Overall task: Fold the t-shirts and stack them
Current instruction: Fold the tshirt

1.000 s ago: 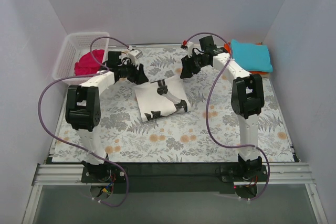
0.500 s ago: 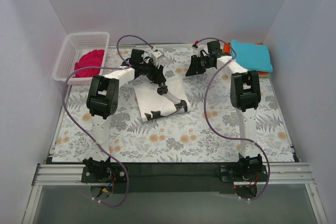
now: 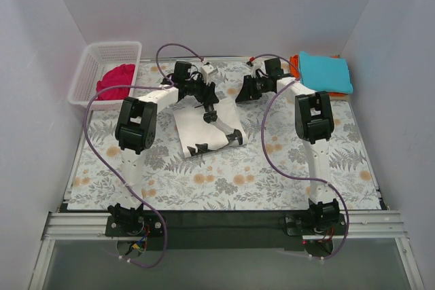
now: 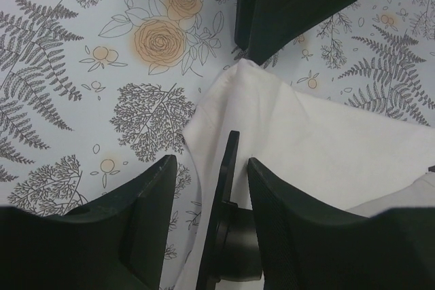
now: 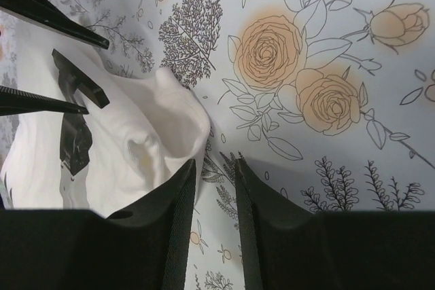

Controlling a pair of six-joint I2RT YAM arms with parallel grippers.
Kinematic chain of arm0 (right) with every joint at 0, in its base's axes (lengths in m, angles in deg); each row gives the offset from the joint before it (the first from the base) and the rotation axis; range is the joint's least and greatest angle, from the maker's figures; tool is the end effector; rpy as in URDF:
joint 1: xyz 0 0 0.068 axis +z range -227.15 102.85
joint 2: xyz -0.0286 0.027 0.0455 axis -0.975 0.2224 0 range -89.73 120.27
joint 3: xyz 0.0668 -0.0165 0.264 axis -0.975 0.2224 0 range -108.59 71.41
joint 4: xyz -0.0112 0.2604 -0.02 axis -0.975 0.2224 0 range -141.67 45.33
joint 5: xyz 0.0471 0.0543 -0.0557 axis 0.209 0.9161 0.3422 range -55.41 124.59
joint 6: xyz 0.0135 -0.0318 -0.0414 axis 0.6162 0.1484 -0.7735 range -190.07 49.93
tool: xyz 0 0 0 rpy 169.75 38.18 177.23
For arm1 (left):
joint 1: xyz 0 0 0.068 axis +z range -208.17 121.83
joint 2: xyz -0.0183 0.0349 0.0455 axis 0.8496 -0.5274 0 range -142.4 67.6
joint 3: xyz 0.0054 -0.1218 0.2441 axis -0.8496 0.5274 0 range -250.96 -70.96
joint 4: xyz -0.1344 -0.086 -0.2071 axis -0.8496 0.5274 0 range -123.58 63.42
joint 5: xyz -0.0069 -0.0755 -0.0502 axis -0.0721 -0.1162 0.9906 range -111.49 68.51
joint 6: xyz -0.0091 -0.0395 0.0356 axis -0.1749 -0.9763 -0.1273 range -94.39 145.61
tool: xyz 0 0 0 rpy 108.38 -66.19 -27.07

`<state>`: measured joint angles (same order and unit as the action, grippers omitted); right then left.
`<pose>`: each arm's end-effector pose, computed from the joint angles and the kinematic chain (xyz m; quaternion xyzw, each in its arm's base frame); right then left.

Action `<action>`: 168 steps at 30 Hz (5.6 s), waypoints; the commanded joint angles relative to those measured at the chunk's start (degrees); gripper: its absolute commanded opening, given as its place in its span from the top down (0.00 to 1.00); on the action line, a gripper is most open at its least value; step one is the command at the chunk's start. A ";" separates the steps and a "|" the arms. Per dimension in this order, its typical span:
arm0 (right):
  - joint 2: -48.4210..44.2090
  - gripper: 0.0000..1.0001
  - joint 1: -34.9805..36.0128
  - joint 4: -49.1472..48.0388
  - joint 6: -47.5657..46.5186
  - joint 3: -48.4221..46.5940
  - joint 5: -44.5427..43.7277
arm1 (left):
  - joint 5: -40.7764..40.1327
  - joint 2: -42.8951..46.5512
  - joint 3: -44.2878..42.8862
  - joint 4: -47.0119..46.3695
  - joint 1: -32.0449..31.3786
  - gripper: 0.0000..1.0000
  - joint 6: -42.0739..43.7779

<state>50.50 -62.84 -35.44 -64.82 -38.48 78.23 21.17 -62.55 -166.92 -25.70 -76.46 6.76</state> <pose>0.5106 0.1557 0.1380 -0.2052 0.8489 0.3986 0.2798 0.4680 -0.1802 0.1601 0.1435 0.8519 -0.4356 0.2528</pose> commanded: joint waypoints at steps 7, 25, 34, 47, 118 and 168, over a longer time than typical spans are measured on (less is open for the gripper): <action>-1.18 0.65 0.55 -4.36 1.69 4.41 2.51 | 0.94 -2.21 -3.62 -0.94 -1.40 0.57 0.22; -1.97 0.76 1.16 -6.82 3.18 5.65 2.16 | 3.66 -0.20 -3.97 -1.90 -1.76 1.00 -0.57; -0.92 0.83 1.60 -6.82 3.09 5.65 1.10 | 5.42 2.00 -4.50 -3.04 -3.16 1.00 -0.05; -5.30 0.83 0.81 -5.60 0.73 7.85 -0.21 | 0.86 -2.74 -6.52 -3.22 -3.60 1.00 2.24; -12.60 0.67 8.20 -17.90 8.99 41.68 14.46 | 11.86 10.79 51.92 -43.05 7.03 0.83 -67.29; -32.63 0.24 -2.97 -13.09 13.48 24.79 0.94 | -8.96 32.48 29.06 -2.70 -1.29 0.52 -5.44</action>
<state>26.59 -64.94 -54.76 -44.73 -16.90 85.40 23.27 -38.64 -141.44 -42.31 -69.26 -25.39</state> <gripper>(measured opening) 0.750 0.455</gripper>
